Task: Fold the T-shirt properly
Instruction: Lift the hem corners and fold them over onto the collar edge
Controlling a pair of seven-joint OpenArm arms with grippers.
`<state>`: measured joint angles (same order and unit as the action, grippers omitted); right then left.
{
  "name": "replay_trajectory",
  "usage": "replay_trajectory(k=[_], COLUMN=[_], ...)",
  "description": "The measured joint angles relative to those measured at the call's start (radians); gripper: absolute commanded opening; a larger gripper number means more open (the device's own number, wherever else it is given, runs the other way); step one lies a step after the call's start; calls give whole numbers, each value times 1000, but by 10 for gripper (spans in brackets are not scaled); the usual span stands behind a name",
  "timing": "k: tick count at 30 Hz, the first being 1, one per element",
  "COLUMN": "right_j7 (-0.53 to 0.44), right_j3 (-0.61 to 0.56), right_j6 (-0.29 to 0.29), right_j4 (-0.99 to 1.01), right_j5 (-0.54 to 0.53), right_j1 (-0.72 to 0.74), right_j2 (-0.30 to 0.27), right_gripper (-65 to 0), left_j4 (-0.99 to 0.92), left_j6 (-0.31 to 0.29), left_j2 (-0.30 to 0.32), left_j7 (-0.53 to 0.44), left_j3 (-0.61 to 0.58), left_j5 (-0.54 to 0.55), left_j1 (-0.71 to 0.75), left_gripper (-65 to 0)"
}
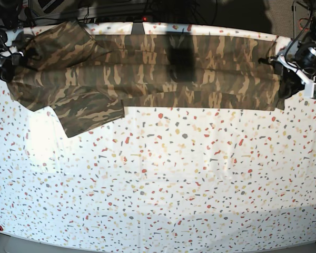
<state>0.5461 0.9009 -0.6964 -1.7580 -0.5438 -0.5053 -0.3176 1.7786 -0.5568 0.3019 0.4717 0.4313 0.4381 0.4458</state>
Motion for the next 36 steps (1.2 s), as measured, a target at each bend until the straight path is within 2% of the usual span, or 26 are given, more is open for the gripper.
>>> replay_trajectory(k=[2,3,5,7,8,9,16,19,25,27,30,32,36], right_j7=[44,66,92,95,95,95,113,237,211,217,248,268,243], right_j3=[0,0,0,0,0,0,-15,-100,-280,-335,-407,-447,-533], right_j6=[0,0,0,0,0,0,1,4,3,3,58,69,99], right_j4=[0,0,0,0,0,0,0,0,0,0,0,2,60], right_j5=[0,-5,-5,-5,-5,-5,-5,0,-61,-40,-38,-32,55], right_j1=[1,1,1,1,1,1,96,177,282,321,388,425,454], right_j2=[2,2,2,2,2,2,-3,-11,-12,-12,-15,-28,-46], right_gripper=[-650,-623,-480,-372,-341,-329,-329,-329,-329,-329,-329,-329,-329], left_j4=[0,0,0,0,0,0,0,0,0,0,0,0,0], left_j6=[0,0,0,0,2,3,7,7,7,7,7,8,8], left_j2=[0,0,0,0,0,0,0,0,0,0,0,-7,-27], left_j7=[1,1,0,0,0,0,0,0,11,30,29,29,30], left_j3=[0,0,0,0,0,0,0,0,0,0,0,2,0], left_j5=[-10,-25,-42,-56,-56,-56,-55,-56,-5,1,2,1,9], left_j1=[6,6,5,6,6,6,5,5,5,6,5,5,6], left_gripper=[-650,-650,-500,-362,-326,-315,-315,-315,-315,-315,-315,-315,-315])
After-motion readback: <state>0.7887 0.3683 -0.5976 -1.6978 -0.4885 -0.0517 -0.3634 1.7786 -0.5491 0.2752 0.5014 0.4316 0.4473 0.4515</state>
